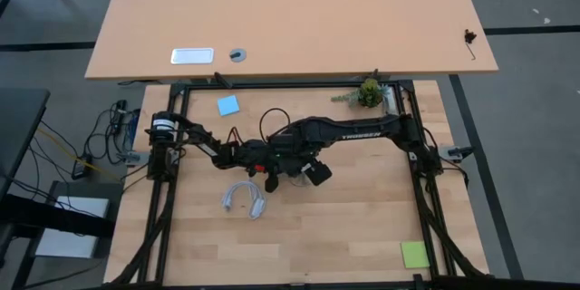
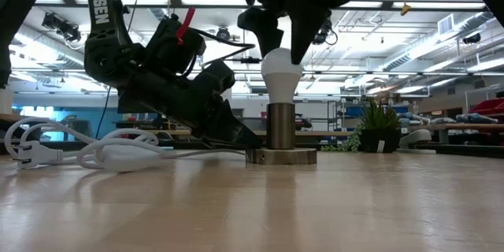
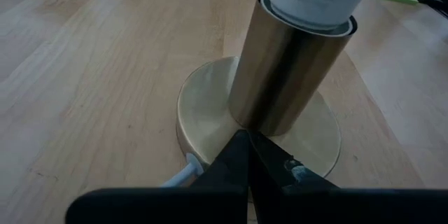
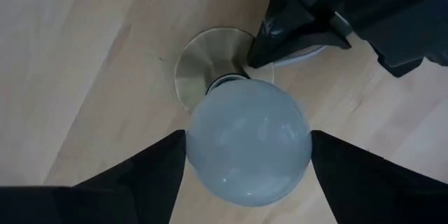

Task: Screw lightbulb
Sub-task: Insert the light bulb into the lamp

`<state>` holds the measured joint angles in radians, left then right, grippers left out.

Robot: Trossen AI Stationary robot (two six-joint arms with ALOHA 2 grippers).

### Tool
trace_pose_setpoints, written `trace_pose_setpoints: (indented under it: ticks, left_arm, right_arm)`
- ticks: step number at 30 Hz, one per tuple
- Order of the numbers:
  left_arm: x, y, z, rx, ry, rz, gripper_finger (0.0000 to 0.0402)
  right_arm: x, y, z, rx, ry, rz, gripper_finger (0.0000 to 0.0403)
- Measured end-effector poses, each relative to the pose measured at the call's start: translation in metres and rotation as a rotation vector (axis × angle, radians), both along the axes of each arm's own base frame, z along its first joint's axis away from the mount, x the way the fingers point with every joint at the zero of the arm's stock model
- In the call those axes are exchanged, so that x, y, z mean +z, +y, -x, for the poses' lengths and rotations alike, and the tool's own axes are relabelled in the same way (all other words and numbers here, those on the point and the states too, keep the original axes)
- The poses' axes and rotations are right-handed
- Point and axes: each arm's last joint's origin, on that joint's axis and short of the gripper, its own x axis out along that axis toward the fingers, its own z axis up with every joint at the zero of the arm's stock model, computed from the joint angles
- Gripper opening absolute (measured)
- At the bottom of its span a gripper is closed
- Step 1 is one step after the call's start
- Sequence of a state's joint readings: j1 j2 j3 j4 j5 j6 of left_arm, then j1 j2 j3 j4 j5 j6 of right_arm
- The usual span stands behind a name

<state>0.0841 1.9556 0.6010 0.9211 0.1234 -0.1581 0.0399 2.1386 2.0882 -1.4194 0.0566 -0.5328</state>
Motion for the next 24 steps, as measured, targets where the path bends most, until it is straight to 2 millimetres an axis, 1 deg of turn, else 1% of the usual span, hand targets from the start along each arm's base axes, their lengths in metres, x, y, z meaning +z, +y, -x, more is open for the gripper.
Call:
trace_pose_setpoints:
  ticks: [6, 10, 14, 16, 18, 24]
  left_arm:
    - [0.0, 0.0, 0.0, 0.0, 0.0, 0.0, 0.0008]
    - [0.0, 0.0, 0.0, 0.0, 0.0, 0.0, 0.0008]
    - [-0.0001, 0.0, 0.0001, 0.0, 0.0, 0.0, 0.0008]
    - [-0.0001, 0.0, 0.0001, 0.0, 0.0, 0.0, 0.0008]
    - [-0.0001, 0.0, 0.0001, -0.001, 0.0, 0.0, 0.0008]
    - [-0.0001, 0.0, 0.0001, -0.001, 0.0, 0.001, 0.0008]
  right_arm:
    - [-0.0006, 0.0026, -0.0024, 0.003, -0.027, -0.005, 0.0307]
    - [-0.0006, 0.0026, -0.0025, -0.006, -0.028, -0.008, 0.0298]
    - [-0.0006, 0.0015, -0.0033, -0.097, -0.04, -0.02, 0.0283]
    - [-0.0006, -0.0001, -0.0031, -0.193, -0.042, -0.031, 0.0277]
    - [-0.0007, -0.001, -0.0028, -0.344, -0.046, -0.047, 0.0275]
    - [-0.0011, -0.0015, -0.0018, -0.951, -0.056, -0.125, 0.0284]
